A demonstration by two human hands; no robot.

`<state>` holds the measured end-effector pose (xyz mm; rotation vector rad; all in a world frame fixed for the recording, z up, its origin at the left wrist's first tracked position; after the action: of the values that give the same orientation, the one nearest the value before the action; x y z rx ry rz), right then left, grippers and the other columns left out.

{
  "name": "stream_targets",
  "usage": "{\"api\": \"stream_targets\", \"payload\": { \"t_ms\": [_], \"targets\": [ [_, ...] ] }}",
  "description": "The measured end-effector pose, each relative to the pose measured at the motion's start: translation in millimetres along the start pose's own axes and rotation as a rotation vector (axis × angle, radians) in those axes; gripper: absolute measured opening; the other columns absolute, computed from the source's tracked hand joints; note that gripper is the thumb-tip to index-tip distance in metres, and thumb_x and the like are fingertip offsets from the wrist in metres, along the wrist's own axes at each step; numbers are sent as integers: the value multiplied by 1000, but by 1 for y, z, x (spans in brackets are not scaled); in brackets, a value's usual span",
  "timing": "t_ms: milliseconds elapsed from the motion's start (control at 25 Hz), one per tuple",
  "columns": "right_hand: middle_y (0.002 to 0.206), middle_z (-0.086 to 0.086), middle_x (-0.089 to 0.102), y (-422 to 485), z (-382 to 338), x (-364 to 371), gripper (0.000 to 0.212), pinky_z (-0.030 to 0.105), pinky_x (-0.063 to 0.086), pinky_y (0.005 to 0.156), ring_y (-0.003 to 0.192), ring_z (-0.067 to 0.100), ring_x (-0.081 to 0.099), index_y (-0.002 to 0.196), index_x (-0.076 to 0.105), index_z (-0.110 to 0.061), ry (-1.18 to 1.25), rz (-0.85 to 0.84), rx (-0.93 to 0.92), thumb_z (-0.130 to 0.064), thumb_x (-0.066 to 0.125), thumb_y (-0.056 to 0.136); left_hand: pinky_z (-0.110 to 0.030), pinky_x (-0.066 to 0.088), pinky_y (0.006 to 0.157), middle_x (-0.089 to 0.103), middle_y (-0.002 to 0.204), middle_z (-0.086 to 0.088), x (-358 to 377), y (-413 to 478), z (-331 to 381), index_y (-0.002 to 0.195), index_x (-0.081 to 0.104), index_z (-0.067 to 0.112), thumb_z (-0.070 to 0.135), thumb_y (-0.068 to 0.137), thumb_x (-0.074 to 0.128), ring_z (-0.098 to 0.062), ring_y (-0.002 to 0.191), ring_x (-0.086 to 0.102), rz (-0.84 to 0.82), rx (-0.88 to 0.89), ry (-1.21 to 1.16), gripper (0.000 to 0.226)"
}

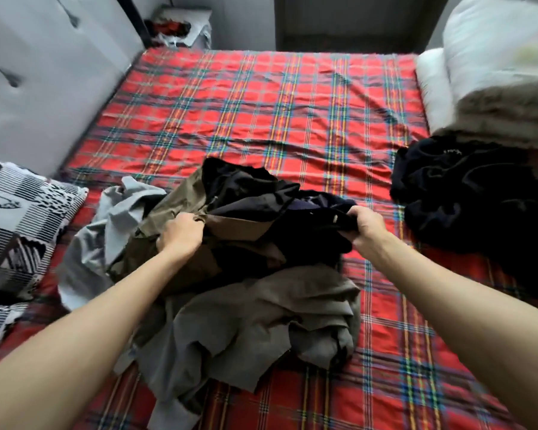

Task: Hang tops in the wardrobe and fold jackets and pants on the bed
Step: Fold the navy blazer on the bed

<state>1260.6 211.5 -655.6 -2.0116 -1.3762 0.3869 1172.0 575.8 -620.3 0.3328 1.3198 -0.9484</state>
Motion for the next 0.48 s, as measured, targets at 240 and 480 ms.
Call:
{"api": "stream_targets", "payload": {
  "t_ms": [240,480],
  "targets": [
    [66,14,53,-178,-182,118,21,32,45,59,57,26,54,75,53,-9,28,-512,-421,11,46,78,-39,46,92,64,119,-16,-96,-39,11,120,58,17,18,84,58,-33,109,59,-104,9,-268,36],
    [72,9,56,-400,-361,137,21,33,47,67,70,26,54,82,56,-12,126,-784,-870,8,54,75,-29,41,96,38,143,10,-276,-158,148,155,10,27,36,79,80,-15,130,45,-91,664,-746,104]
  ]
}}
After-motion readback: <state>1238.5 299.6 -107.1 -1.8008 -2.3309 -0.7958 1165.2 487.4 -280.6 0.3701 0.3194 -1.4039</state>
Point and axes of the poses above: each hand's wrist, its own y-axis towards the middle knuckle, its own x-axis out of the palm, z = x × y, the point moved 5 cm from there along y, towards the middle knuckle
